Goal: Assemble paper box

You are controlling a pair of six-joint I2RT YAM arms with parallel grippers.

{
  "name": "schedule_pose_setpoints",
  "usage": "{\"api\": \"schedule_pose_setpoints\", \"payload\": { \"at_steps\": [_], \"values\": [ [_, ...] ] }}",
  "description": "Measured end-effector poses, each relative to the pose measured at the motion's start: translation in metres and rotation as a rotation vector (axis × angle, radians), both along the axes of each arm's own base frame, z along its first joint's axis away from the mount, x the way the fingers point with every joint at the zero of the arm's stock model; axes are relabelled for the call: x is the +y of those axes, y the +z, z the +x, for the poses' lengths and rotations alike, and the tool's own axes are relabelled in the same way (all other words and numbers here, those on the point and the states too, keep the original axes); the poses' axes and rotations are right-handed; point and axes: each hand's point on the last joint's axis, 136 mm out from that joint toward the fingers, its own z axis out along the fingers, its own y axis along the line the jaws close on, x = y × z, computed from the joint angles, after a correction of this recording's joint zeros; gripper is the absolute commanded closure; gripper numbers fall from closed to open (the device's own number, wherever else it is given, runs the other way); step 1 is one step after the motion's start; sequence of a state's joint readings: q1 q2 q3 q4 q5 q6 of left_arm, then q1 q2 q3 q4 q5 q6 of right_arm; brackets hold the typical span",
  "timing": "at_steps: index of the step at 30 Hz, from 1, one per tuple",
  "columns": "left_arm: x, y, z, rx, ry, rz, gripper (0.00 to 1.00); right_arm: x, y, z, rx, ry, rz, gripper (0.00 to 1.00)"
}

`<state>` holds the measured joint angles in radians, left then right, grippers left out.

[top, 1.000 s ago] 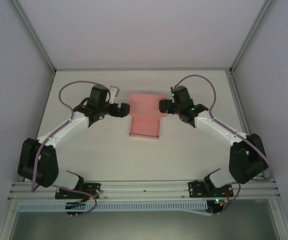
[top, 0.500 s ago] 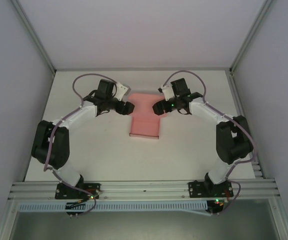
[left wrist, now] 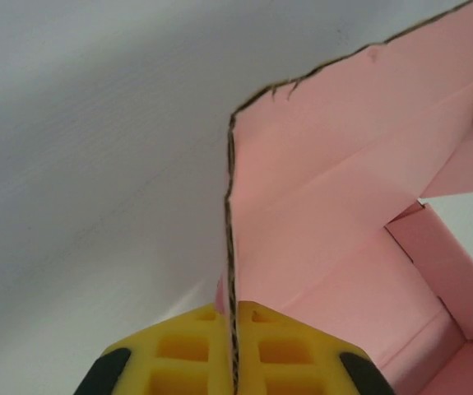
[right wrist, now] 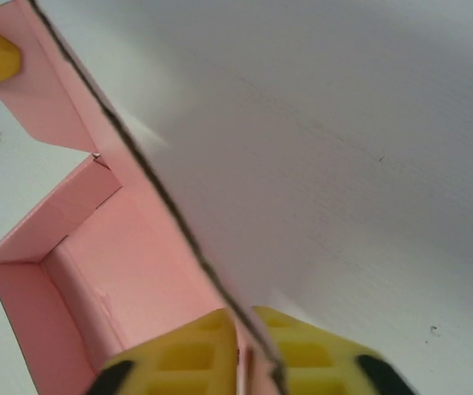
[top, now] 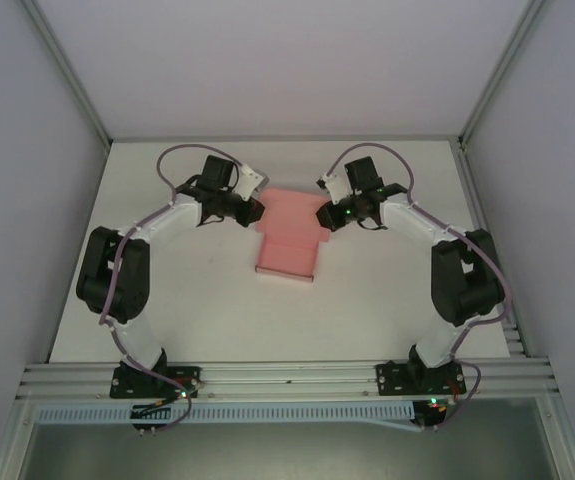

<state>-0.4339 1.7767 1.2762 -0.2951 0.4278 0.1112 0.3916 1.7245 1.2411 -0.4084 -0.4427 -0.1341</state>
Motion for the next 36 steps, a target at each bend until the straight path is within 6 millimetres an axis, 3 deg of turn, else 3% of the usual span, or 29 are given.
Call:
{"api": "schedule_pose_setpoints", "payload": {
  "at_steps": [6,13,21,29,36],
  "values": [
    [0.003,0.006,-0.001,-0.033,0.078,0.044,1.00,0.000,0.006,0.002,-0.014,-0.014,0.008,1.00],
    [0.001,0.033,-0.003,-0.154,0.246,0.092,1.00,0.005,0.030,-0.002,-0.134,-0.097,-0.003,1.00],
    [0.003,0.044,0.007,-0.190,0.473,0.061,1.00,0.009,0.038,0.012,-0.217,-0.372,-0.041,1.00],
    [-0.013,0.037,0.013,-0.188,0.574,-0.003,1.00,-0.003,0.029,0.036,-0.263,-0.743,-0.049,1.00],
    [-0.020,0.027,0.028,-0.211,0.626,-0.075,1.00,-0.004,0.014,0.043,-0.333,-0.805,0.019,0.97]
  ]
}}
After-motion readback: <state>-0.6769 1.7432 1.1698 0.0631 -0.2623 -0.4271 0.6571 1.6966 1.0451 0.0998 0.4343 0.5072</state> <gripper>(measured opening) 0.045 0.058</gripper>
